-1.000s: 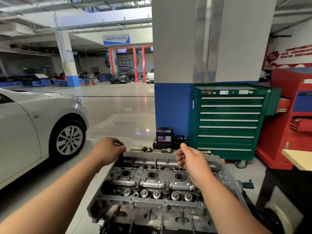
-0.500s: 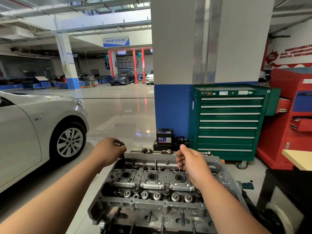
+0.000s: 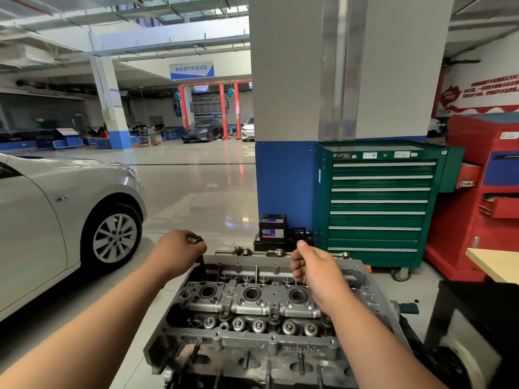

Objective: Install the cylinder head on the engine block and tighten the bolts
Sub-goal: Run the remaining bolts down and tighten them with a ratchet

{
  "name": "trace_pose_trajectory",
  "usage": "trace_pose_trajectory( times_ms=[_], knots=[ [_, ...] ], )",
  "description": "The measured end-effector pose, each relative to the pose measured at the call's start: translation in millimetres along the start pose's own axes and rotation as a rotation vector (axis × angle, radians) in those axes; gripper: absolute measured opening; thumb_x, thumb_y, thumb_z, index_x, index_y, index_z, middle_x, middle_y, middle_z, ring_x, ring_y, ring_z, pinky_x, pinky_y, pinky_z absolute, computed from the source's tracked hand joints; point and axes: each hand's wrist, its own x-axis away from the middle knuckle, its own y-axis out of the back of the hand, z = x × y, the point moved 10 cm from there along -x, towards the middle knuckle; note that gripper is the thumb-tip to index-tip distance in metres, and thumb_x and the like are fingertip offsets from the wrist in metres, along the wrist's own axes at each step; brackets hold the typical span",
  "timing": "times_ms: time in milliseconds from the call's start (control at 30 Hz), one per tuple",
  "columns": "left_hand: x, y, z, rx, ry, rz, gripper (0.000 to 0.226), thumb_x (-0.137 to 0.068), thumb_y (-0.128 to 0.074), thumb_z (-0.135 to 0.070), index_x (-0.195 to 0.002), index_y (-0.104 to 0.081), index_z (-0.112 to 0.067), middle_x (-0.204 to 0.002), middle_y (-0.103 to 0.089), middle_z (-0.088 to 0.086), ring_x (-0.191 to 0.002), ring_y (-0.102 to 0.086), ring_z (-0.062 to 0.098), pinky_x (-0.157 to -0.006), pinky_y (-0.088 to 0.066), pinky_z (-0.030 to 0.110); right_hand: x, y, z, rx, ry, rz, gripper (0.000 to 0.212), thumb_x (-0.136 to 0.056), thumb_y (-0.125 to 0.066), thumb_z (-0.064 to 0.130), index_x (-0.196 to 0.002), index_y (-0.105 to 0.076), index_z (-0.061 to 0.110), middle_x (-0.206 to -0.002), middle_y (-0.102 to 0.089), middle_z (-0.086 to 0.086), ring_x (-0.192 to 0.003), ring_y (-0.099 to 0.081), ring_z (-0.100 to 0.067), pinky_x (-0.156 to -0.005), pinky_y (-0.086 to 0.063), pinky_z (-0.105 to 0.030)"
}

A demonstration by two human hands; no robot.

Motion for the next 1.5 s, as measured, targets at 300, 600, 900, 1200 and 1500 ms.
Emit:
trace_pose_trajectory(
  times_ms=[300,600,900,1200,1500],
  knots=[
    [2,-2,2,0.025,0.012,0.009,0.01,-0.084,-0.062,-0.017,-0.078,-0.07,-0.015,-0.065,-0.071,-0.002,-0.04,-0.047,0.004,-0.045,-0.034,0.019,0,0,-1,-0.007,-0.009,-0.006,0.036,-0.098,-0.05,0.036,-0.083,-0.066,0.008,-0.061,-0.062,0.004,-0.056,-0.055,-0.01,-0.062,-0.047,-0.029],
    [4,-3,-6,-0.073,-0.015,0.024,0.008,-0.084,-0.062,-0.02,-0.08,-0.069,-0.017,-0.067,-0.071,-0.004,-0.066,-0.064,0.011,-0.054,-0.041,0.02,-1,0,0,0.003,-0.003,-0.004,0.035,-0.098,-0.049,0.036,-0.083,-0.066,0.009,-0.06,-0.062,0.005,-0.056,-0.055,-0.009,-0.062,-0.047,-0.029],
    [1,-2,-9,-0.074,-0.015,0.005,0.015,-0.083,-0.061,-0.018,-0.083,-0.069,-0.006,-0.069,-0.07,0.009,-0.069,-0.062,0.023,-0.058,-0.042,0.025,-3,0,-2,0.007,-0.001,-0.002,0.036,-0.098,-0.05,0.037,-0.08,-0.066,0.01,-0.06,-0.063,0.004,-0.057,-0.055,-0.011,-0.065,-0.047,-0.032],
    [3,-10,1,-0.109,-0.013,0.03,0.01,-0.084,-0.064,-0.019,-0.084,-0.068,-0.01,-0.075,-0.07,0.004,-0.069,-0.061,0.02,-0.057,-0.041,0.025,-3,0,-2,0.01,0.004,0.003,0.036,-0.098,-0.05,0.037,-0.08,-0.066,0.01,-0.059,-0.062,0.005,-0.057,-0.055,-0.011,-0.065,-0.047,-0.032],
    [1,-6,5,-0.12,-0.023,0.067,0.015,-0.085,-0.062,-0.016,-0.075,-0.07,-0.009,-0.066,-0.072,0.002,-0.068,-0.066,0.019,-0.055,-0.043,0.021,-1,0,0,0.005,0.006,-0.005,0.035,-0.098,-0.05,0.036,-0.08,-0.065,0.01,-0.06,-0.062,0.004,-0.057,-0.055,-0.011,-0.064,-0.047,-0.03]
  ],
)
